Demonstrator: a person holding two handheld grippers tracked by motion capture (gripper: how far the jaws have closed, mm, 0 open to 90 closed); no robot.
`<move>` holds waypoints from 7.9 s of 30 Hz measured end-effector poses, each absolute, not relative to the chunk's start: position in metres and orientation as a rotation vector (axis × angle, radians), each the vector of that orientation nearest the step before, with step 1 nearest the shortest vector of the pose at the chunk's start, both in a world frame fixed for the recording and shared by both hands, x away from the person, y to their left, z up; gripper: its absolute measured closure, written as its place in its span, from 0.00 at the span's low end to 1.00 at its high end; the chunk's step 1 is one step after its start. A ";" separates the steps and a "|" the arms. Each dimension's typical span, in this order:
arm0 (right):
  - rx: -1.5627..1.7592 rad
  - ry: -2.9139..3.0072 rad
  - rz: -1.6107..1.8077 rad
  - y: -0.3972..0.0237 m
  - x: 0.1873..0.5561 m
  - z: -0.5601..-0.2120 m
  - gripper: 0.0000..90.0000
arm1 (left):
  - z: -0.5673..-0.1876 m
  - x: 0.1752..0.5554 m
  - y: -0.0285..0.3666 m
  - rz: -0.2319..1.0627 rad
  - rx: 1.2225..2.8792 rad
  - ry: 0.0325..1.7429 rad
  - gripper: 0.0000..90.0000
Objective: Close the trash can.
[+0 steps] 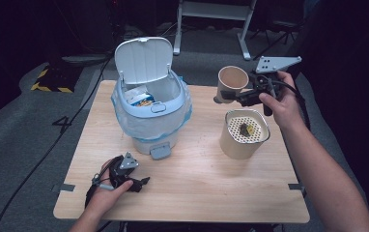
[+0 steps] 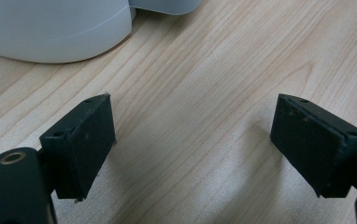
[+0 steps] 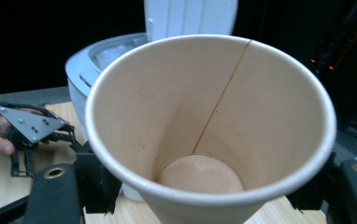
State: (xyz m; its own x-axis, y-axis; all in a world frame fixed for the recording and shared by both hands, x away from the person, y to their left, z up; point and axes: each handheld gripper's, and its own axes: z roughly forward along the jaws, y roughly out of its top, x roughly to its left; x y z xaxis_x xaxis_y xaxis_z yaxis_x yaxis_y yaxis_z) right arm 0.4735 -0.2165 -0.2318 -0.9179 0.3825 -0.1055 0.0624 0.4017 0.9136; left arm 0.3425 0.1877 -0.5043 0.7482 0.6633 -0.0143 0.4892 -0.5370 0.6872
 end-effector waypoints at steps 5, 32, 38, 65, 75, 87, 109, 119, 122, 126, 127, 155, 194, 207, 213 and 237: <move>0.364 2.367 1.556 -0.195 0.482 -0.227 0.31 | -0.504 0.343 0.188 0.324 2.250 0.862 0.16; 0.313 2.359 1.693 -0.088 0.517 -0.226 0.30 | -0.504 0.350 0.184 0.320 2.251 0.868 0.14; 0.327 2.374 1.683 -0.072 0.525 -0.233 0.30 | -0.504 0.353 0.182 0.318 2.251 0.866 0.14; 0.386 2.606 1.382 -0.027 0.544 -0.268 0.24 | -0.505 0.354 0.181 0.314 2.251 0.864 0.13; 0.321 2.450 1.421 -0.027 0.532 -0.264 0.18 | -0.505 0.354 0.181 0.316 2.251 0.864 0.13; 0.352 2.431 1.429 -0.056 0.515 -0.240 0.18 | -0.505 0.353 0.182 0.313 2.249 0.865 0.14; 0.529 2.359 1.385 -0.211 0.473 -0.227 0.19 | -0.504 0.351 0.190 0.318 2.252 0.861 0.14; 0.640 2.363 1.329 -0.266 0.448 -0.249 0.18 | -0.504 0.351 0.190 0.323 2.251 0.869 0.14; 0.660 2.373 1.300 -0.276 0.442 -0.257 0.18 | -0.504 0.351 0.190 0.323 2.251 0.869 0.14; 0.690 2.384 1.271 -0.289 0.433 -0.269 0.18 | -0.504 0.351 0.190 0.323 2.250 0.869 0.14; 0.704 2.386 1.266 -0.292 0.430 -0.272 0.18 | -0.504 0.351 0.190 0.323 2.251 0.869 0.14; 1.082 2.416 1.162 -0.362 0.348 -0.434 0.21 | -0.504 0.349 0.189 0.336 2.240 0.896 0.14; 1.083 2.375 1.019 -0.353 0.339 -0.505 0.11 | -0.495 0.342 0.198 0.366 2.145 0.995 0.29; 1.080 2.382 1.024 -0.354 0.339 -0.505 0.11 | -0.448 0.338 0.226 0.359 2.077 0.943 0.29; 1.080 2.382 1.025 -0.353 0.339 -0.505 0.11 | -0.423 0.338 0.235 0.346 1.993 0.917 0.29; 1.080 2.382 1.025 -0.354 0.339 -0.505 0.11 | -0.328 0.376 0.262 0.335 1.735 0.723 0.25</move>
State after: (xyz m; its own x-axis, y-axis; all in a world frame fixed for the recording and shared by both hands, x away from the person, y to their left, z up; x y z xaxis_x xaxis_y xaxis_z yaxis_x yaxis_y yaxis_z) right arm 0.3391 -0.3535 -0.5050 -0.6576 0.7534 -0.0043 0.5149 0.4536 0.7275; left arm 0.3760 0.2621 -0.3282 0.7682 0.6237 -0.1447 0.2927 -0.1411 0.9457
